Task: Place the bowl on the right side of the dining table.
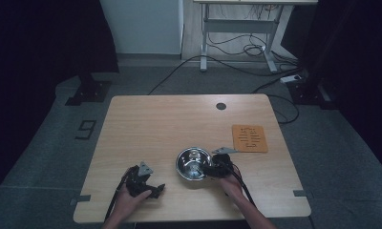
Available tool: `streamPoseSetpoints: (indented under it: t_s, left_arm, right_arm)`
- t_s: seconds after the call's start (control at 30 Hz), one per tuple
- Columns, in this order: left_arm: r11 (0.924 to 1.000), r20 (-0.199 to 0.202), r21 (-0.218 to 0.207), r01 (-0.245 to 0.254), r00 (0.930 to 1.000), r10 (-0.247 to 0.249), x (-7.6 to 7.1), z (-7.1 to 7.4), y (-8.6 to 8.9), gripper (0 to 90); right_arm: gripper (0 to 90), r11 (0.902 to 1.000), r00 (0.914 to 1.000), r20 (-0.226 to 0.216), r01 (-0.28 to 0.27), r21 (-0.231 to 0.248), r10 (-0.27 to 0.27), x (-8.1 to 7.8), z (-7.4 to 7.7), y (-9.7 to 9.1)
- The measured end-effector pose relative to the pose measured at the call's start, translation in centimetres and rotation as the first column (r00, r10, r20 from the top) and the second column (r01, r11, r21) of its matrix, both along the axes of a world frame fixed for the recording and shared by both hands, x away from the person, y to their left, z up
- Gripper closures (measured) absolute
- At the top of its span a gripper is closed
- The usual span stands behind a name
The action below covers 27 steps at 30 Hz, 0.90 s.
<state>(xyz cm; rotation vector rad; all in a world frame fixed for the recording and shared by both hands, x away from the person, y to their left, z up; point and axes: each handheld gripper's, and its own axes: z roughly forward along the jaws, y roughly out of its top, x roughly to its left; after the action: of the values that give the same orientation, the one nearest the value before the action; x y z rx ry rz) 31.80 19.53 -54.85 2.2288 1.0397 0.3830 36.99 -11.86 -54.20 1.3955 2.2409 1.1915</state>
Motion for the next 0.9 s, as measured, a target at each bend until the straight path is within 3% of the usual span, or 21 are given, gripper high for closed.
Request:
streamPoseSetpoints:
  t_s: [0.33,0.7,0.9]
  left_arm:
    - [1.0,0.0,0.0,0.0,1.0,0.0,0.0,0.0,0.0,0.0]
    - [1.0,0.0,0.0,0.0,1.0,0.0,0.0,0.0,0.0,0.0]
    - [1.0,0.0,0.0,0.0,1.0,0.0,0.0,0.0,0.0,0.0]
  right_arm:
    - [51.6,0.9994,0.9992,-0.028,-0.029,0.019,0.03,0.09,-0.11,0.01]
    - [69.7,0.9981,0.9983,-0.057,0.014,0.06,-0.01,0.28,0.04,-0.59]
    - [72.0,0.9963,0.9969,-0.077,0.025,0.082,-0.019,0.42,-0.01,-0.76]
